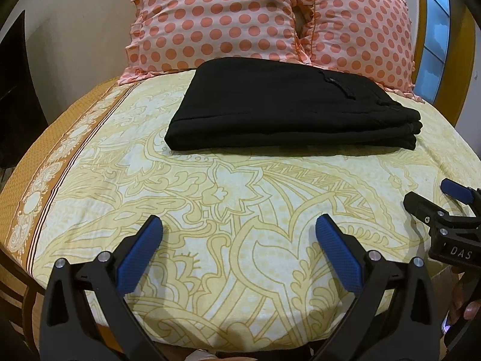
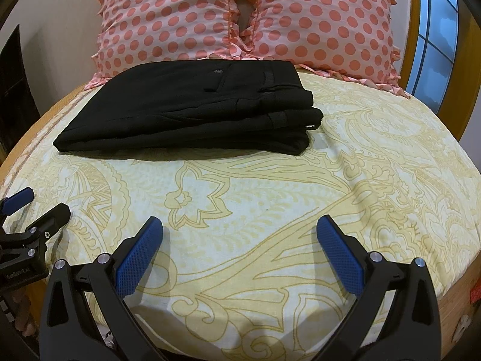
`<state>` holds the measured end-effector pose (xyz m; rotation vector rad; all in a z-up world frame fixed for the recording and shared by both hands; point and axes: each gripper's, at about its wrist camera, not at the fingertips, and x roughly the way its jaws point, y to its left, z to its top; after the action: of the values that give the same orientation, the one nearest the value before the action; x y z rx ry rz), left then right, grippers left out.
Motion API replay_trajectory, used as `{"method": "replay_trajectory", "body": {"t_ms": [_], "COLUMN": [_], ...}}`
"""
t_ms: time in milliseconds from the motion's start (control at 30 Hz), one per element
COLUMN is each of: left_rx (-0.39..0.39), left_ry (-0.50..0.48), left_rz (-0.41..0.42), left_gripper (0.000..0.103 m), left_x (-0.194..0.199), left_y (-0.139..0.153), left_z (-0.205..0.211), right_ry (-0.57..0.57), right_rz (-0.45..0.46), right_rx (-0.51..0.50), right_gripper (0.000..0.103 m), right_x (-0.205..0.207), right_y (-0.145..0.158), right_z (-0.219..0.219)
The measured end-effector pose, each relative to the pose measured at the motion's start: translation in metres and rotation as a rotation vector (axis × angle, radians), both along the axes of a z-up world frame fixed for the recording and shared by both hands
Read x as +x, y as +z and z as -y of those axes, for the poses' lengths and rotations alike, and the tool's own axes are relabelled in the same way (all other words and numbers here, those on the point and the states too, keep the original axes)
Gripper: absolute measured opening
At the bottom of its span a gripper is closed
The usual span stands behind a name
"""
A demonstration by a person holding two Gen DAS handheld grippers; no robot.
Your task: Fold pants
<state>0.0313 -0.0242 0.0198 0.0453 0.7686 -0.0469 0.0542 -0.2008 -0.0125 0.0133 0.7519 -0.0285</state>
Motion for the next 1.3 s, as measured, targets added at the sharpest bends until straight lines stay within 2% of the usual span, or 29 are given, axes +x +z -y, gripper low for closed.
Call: {"method": "replay_trajectory", "body": {"t_ms": [233,1300], "left_rx": [0.0,-0.001], "left_ry": [0.042,0.048], "left_rz": [0.012,0.005], "left_gripper": [0.101,0.101], "left_x": [-0.0017,0.0002], "left_y": [-0.001,-0.0008], "left_z": [0.0027,0.0015], "right_ry": [0.014,0.022], "right_rz": [0.0,0.001], "right_rx": [0.0,-0.001], "right_gripper": [0.102,0.102], "right_x": [-0.0005,-0.0011], "right_y": [-0.0006,-0.0002], "right_z": [0.0002,-0.0014]}}
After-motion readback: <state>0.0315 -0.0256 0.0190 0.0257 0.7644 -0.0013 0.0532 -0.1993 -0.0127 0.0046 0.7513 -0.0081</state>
